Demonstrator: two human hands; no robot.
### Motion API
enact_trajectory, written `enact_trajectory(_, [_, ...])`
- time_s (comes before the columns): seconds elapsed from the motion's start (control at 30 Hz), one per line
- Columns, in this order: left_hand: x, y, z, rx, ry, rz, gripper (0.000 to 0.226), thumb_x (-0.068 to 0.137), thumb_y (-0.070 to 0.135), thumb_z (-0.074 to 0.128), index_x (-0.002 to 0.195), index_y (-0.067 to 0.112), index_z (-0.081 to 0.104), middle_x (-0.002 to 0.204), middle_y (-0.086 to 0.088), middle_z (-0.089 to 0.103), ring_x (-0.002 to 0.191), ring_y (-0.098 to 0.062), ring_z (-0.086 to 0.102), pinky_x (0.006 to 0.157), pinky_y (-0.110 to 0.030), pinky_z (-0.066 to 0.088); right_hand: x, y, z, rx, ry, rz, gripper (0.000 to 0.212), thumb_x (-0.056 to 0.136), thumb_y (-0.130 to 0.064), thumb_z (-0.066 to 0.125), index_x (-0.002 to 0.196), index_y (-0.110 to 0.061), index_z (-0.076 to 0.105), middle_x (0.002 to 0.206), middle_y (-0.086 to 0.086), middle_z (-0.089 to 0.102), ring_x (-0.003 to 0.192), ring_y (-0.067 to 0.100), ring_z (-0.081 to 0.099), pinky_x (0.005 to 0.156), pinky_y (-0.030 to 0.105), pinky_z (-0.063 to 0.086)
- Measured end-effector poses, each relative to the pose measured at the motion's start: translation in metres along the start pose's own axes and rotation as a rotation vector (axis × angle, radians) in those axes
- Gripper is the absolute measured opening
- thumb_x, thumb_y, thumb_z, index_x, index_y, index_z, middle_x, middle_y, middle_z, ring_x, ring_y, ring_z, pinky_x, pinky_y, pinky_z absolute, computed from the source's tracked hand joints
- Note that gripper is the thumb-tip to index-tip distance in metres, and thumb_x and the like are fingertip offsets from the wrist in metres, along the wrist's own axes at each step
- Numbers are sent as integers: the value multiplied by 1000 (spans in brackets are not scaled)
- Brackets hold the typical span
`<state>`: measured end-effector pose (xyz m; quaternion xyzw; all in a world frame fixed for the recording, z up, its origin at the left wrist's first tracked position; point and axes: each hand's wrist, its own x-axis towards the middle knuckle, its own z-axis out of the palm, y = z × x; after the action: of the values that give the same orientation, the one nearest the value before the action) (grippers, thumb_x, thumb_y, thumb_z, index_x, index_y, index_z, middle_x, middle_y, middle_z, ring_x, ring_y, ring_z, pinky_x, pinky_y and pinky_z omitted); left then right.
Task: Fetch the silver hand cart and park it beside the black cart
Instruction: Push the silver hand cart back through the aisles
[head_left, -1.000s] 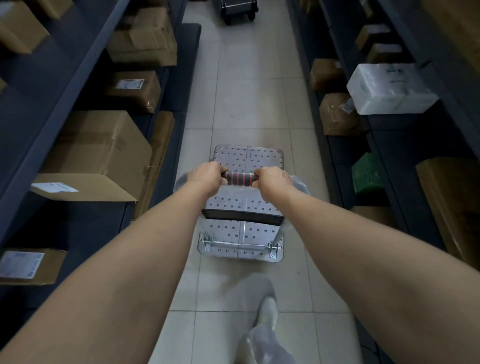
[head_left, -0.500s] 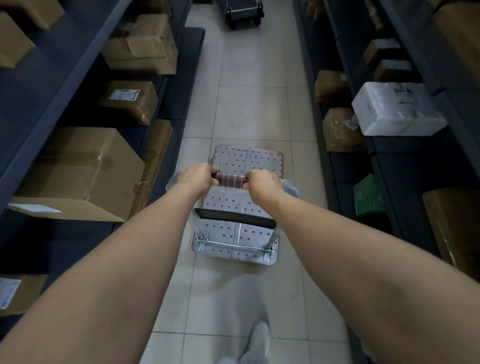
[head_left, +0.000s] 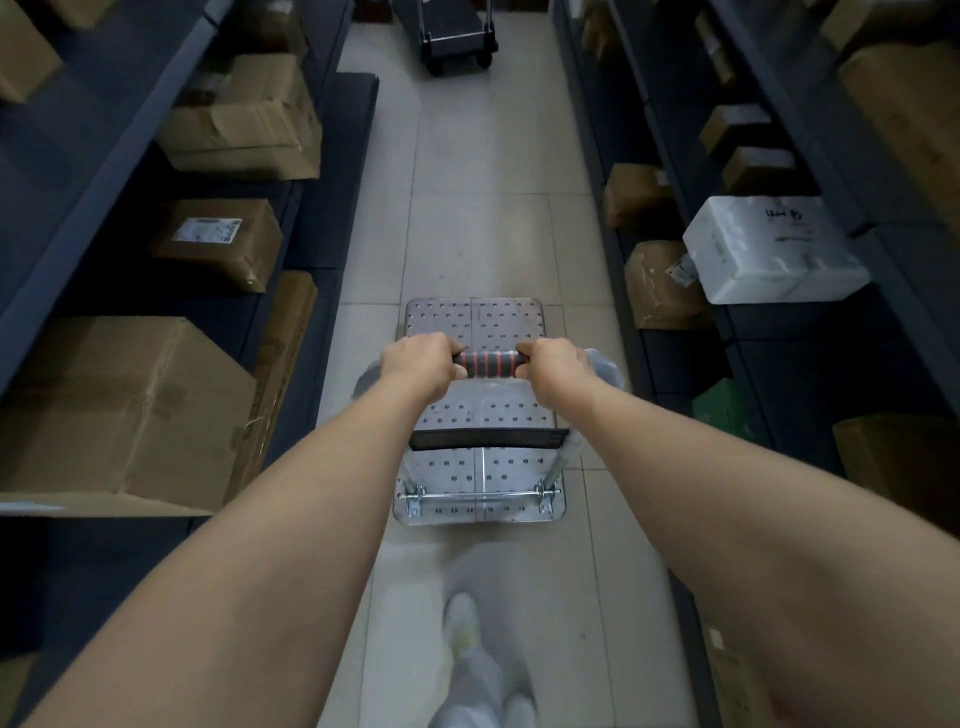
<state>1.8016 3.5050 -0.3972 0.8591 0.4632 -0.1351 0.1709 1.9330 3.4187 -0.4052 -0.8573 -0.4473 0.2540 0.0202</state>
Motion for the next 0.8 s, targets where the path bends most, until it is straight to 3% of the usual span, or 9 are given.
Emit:
enact_trajectory(0.1, [19,7,-7,7,-6,34,25,95,38,53,118,31,60,105,-1,65,101,-23,58,75,-30,37,17,7,-11,47,2,28,30,93,-17,58,123,-24,59,110,5,62,99,21,59,86,33,53])
enact_trajectory(0.23, [46,14,-15,14,7,60,22,96,36,52,114,28,61,103,-2,65,97,-24,58,74,-30,40,48,12,-25,73,11,27,38,92,-12,61,129,-23,58,120,5,63,109,22,58,96,36,50])
enact_trajectory(0.37, [71,19,-21,-9,-1,78,20,97,35,50,113,27,59,105,-4,65,99,-25,58,75,-32,40,75,16,-36,62,10,23,45,92,-11,61,134,-26,54,121,3,63,108,22,59,91,32,51])
enact_trajectory(0.43, [79,21,-23,-43,-5,82,21,98,35,49,114,27,59,106,-4,64,101,-26,58,79,-33,42,85,19,-40,-26,15,-20,42,93,-13,59,132,-27,53,119,2,61,106,22,57,89,32,47])
enact_trajectory(0.57, [98,25,-27,-86,-4,95,21,99,32,45,115,23,56,110,-4,62,107,-27,55,106,-43,35,101,23,-47,-163,75,-106,30,99,-21,48,128,-20,47,121,5,53,114,24,46,98,34,34])
enact_trajectory(0.8, [139,20,-46,-83,-6,75,22,99,31,46,117,23,55,110,-3,60,105,-27,55,104,-46,38,141,12,-60,-184,96,-156,25,99,-25,45,124,-20,46,120,5,51,116,23,45,107,36,29])
